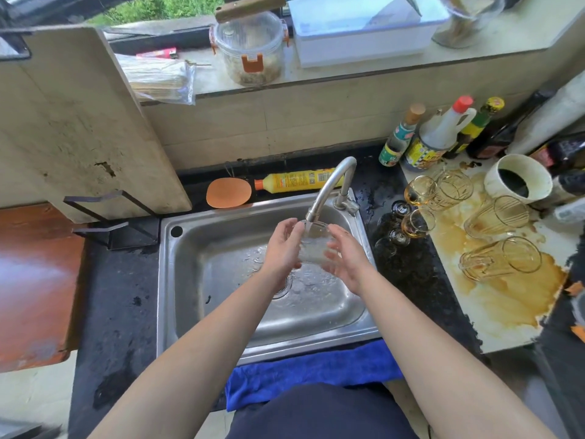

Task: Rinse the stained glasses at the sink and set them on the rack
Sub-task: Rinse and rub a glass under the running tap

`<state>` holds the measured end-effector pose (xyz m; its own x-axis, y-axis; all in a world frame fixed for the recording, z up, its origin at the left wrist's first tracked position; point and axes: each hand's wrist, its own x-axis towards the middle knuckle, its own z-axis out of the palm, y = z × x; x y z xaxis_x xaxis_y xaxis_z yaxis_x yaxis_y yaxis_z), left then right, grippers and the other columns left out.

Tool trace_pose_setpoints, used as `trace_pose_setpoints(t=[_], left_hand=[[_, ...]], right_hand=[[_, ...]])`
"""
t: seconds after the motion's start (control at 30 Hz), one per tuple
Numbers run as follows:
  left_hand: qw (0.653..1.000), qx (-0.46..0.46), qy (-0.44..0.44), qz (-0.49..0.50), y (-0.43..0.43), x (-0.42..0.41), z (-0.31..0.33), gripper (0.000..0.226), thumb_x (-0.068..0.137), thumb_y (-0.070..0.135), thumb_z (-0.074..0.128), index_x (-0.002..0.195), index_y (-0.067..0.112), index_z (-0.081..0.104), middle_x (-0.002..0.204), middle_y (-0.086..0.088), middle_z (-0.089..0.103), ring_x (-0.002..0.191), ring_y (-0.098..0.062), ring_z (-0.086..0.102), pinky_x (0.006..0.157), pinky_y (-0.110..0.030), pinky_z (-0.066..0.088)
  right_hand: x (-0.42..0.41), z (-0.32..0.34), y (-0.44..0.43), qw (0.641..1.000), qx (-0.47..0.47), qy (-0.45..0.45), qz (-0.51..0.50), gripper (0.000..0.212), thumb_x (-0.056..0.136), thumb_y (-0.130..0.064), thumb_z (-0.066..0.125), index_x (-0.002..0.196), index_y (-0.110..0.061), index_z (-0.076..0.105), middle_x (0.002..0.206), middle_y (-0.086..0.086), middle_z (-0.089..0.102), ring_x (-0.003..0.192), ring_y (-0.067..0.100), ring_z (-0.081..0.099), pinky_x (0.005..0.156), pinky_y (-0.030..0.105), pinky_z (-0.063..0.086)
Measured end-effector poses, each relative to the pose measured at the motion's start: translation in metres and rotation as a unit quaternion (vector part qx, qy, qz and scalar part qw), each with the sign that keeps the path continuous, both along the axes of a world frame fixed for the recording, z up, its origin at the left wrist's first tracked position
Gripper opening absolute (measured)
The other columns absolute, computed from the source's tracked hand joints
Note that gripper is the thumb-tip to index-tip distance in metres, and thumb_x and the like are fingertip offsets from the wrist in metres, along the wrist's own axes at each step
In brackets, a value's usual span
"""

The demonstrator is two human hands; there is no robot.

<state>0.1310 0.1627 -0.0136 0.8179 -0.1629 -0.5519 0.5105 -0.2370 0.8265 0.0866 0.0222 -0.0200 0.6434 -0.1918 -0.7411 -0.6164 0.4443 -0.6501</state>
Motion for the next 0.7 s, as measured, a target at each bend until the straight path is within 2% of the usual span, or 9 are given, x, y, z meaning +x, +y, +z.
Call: trace_pose_setpoints(t=[0.1, 0.2, 0.27, 0.33, 0.43, 0.53, 0.6, 0.7], left_hand=[[0.995, 0.038, -0.071, -0.051, -0.009, 0.005, 0.0, 0.041, 0.094, 0.041, 0.064, 0.13, 0.022, 0.056, 0.119, -0.001, 0.062, 0.102, -0.015, 0.062, 0.079, -0.028, 0.048], [0.984, 0.093, -0.101, -0.116, -0.016, 0.013, 0.001, 0.035, 0.093, 0.038, 0.066, 0.119, 0.017, 0.058, 0.105, -0.008, 0.066, 0.088, -0.018, 0.066, 0.072, -0.032, 0.052], [0.975, 0.121, -0.102, -0.153, -0.02, 0.017, 0.0, 0.034, 0.094, 0.041, 0.063, 0.117, 0.017, 0.059, 0.104, -0.009, 0.067, 0.087, -0.023, 0.067, 0.076, -0.041, 0.055], [0.971, 0.135, -0.102, -0.168, -0.022, 0.016, 0.0, 0.035, 0.095, 0.044, 0.06, 0.116, 0.016, 0.059, 0.104, -0.007, 0.068, 0.087, -0.022, 0.066, 0.077, -0.041, 0.054], [0.974, 0.148, -0.091, -0.147, -0.018, 0.013, -0.002, 0.039, 0.095, 0.05, 0.058, 0.113, 0.016, 0.059, 0.104, -0.005, 0.068, 0.083, -0.02, 0.063, 0.071, -0.038, 0.053], [0.993, 0.102, 0.013, -0.066, -0.008, 0.012, 0.001, 0.044, 0.094, 0.055, 0.057, 0.114, 0.015, 0.055, 0.105, -0.006, 0.063, 0.079, -0.021, 0.059, 0.055, -0.033, 0.048], [0.995, 0.07, 0.066, -0.018, 0.001, 0.011, 0.001, 0.044, 0.094, 0.054, 0.057, 0.117, 0.017, 0.053, 0.108, -0.007, 0.061, 0.082, -0.022, 0.058, 0.058, -0.032, 0.047], [0.999, 0.022, 0.047, 0.007, 0.01, 0.009, 0.001, 0.038, 0.096, 0.048, 0.06, 0.122, 0.022, 0.052, 0.118, -0.005, 0.061, 0.085, -0.02, 0.057, 0.066, -0.034, 0.048]], right_hand=[[-0.008, -0.003, 0.0, 0.999, 0.021, 0.016, -0.038, 0.035, 0.098, -0.047, 0.058, 0.127, -0.027, 0.059, 0.109, 0.005, 0.051, 0.092, 0.02, 0.054, 0.069, 0.033, 0.05], [-0.015, -0.007, -0.002, 0.997, 0.025, 0.044, -0.053, 0.039, 0.095, -0.051, 0.061, 0.125, -0.026, 0.062, 0.116, 0.009, 0.054, 0.098, 0.023, 0.056, 0.068, 0.033, 0.052], [-0.019, -0.008, -0.005, 0.996, 0.032, 0.057, -0.067, 0.041, 0.094, -0.052, 0.061, 0.125, -0.026, 0.061, 0.116, 0.009, 0.055, 0.095, 0.023, 0.057, 0.066, 0.032, 0.052], [-0.021, -0.007, -0.007, 0.995, 0.039, 0.065, -0.069, 0.04, 0.095, -0.051, 0.061, 0.125, -0.025, 0.058, 0.113, 0.01, 0.054, 0.092, 0.022, 0.056, 0.065, 0.032, 0.051], [-0.021, -0.002, -0.008, 0.998, 0.035, 0.032, -0.044, 0.038, 0.098, -0.043, 0.058, 0.13, -0.024, 0.053, 0.116, 0.009, 0.052, 0.096, 0.022, 0.055, 0.07, 0.033, 0.052], [-0.014, 0.003, -0.006, 0.999, 0.013, -0.031, -0.01, 0.041, 0.099, -0.03, 0.057, 0.138, -0.032, 0.046, 0.127, 0.003, 0.05, 0.113, 0.023, 0.053, 0.086, 0.04, 0.055], [-0.006, 0.006, -0.005, 0.998, -0.014, -0.047, 0.028, 0.044, 0.1, -0.03, 0.057, 0.142, -0.037, 0.046, 0.134, 0.002, 0.049, 0.12, 0.026, 0.051, 0.089, 0.042, 0.056], [0.004, 0.008, -0.002, 0.995, -0.057, -0.041, 0.069, 0.047, 0.1, -0.047, 0.055, 0.144, -0.035, 0.046, 0.139, 0.002, 0.049, 0.115, 0.026, 0.055, 0.079, 0.036, 0.056]])
